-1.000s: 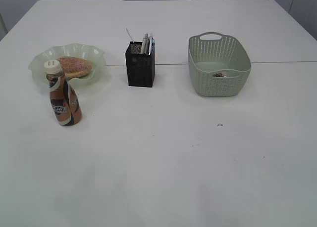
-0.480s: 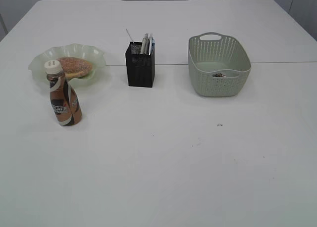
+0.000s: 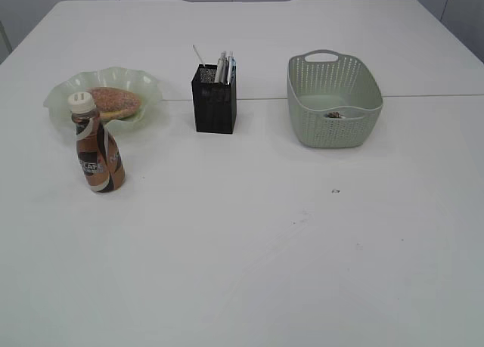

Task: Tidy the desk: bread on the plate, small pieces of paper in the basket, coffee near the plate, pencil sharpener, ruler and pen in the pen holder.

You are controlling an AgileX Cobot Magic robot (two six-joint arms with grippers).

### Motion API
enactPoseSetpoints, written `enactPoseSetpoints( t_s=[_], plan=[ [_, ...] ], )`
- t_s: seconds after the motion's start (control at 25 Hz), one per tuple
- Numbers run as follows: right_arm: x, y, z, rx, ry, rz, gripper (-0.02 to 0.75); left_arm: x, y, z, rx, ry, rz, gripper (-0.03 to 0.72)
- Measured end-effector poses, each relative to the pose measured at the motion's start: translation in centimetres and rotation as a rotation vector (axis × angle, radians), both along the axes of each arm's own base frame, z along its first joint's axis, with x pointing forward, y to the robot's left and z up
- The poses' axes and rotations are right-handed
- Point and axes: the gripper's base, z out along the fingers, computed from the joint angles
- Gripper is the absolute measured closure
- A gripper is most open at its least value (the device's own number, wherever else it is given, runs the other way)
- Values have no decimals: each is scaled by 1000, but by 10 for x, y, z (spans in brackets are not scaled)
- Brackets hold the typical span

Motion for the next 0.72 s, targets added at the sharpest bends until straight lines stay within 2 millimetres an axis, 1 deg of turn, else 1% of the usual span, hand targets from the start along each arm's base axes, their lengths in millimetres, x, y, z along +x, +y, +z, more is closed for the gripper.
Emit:
enactPoseSetpoints(
  t_s=[0.12,0.24,0.32,0.36,0.4,0.52,0.72],
  plan=[
    [-20,-2,-28,-36,-31,18,248,-24,7,-33,-1,-40,-11,214],
    [-39,-3,-52,-39,-108,17,248,-39,12,-62,-6,-80,-10,214],
    [-48,-4,-68,-37,-144,17,248,-45,14,-82,-6,-88,-10,214],
    [-49,-4,-77,-39,-144,18,248,-45,14,-90,-3,-78,-10,214],
    [-47,-3,-85,-34,-128,25,248,-40,12,-97,5,-51,-11,214],
    [-39,0,-100,-19,-66,45,248,-28,8,-115,16,-5,-11,214],
    [-26,2,-118,-23,-15,68,248,-16,4,-132,22,24,-12,215]
  ],
)
